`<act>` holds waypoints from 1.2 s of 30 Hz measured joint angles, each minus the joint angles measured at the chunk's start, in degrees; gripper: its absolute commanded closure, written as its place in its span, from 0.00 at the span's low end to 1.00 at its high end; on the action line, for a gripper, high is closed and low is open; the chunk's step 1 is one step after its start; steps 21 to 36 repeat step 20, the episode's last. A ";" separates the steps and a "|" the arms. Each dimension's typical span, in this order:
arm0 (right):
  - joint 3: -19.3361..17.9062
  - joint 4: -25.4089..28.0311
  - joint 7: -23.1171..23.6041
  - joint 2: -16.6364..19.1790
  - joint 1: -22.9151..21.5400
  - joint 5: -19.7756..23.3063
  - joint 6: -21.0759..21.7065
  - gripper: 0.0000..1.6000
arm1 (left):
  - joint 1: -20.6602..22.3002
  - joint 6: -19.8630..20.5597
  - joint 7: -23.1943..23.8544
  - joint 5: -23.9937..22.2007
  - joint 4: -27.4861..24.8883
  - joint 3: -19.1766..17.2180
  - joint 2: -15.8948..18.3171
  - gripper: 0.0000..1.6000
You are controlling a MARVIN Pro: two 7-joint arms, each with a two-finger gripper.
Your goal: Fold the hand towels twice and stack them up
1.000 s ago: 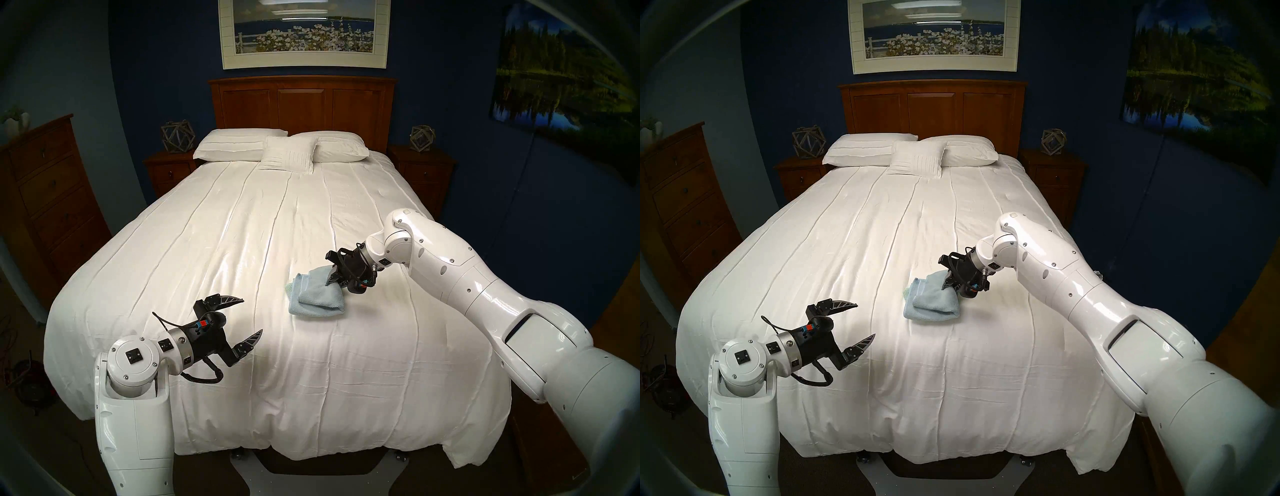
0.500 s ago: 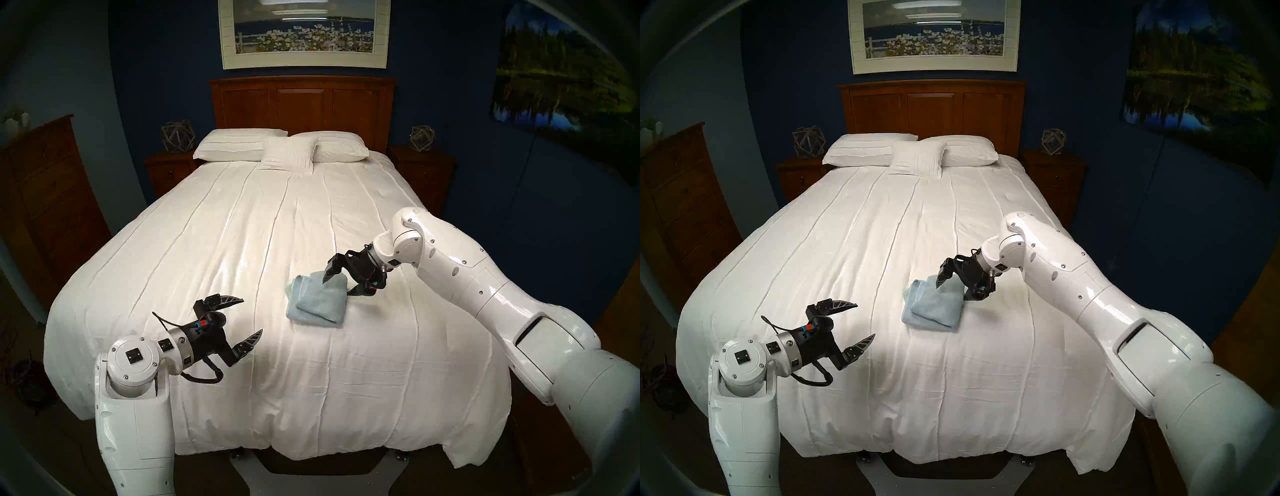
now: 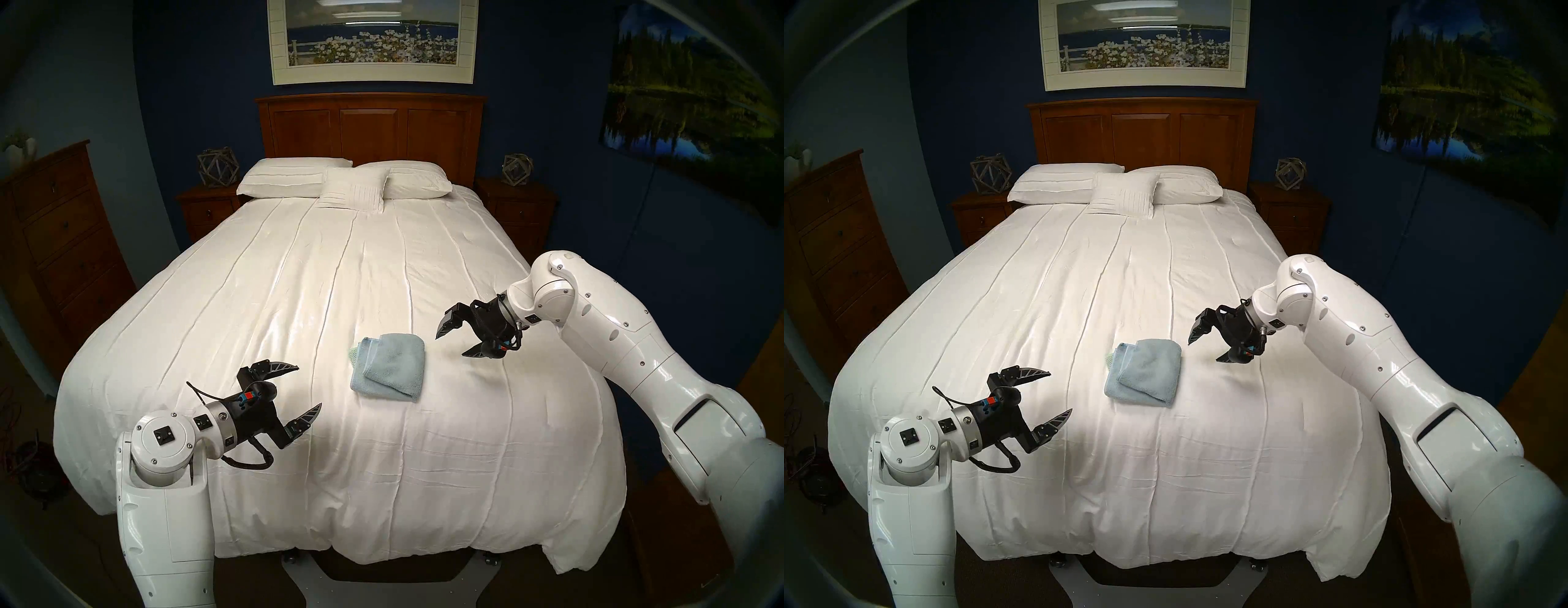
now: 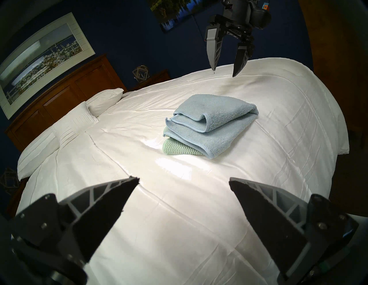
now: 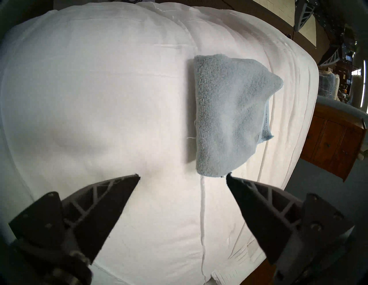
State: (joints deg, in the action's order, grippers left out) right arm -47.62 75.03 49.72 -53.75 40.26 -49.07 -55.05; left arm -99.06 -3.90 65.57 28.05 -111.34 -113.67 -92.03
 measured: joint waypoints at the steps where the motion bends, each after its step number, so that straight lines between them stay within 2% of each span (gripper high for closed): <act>1: -0.20 0.87 -0.01 0.74 0.42 0.45 0.00 0.00 | 0.02 -0.01 0.03 0.01 0.02 -0.02 -0.02 0.00; 11: -2.27 8.72 -0.04 7.34 5.20 5.49 -0.01 0.00 | 0.21 -0.12 0.29 0.10 0.08 -0.19 -0.19 0.00; 20: -4.26 16.55 0.08 13.75 9.58 11.67 0.02 0.00 | 0.32 -0.29 0.55 0.20 0.08 -0.36 -0.40 0.00; 36: -4.26 16.55 0.08 13.75 9.58 11.67 0.02 0.00 | 0.32 -0.29 0.55 0.20 0.08 -0.36 -0.40 0.00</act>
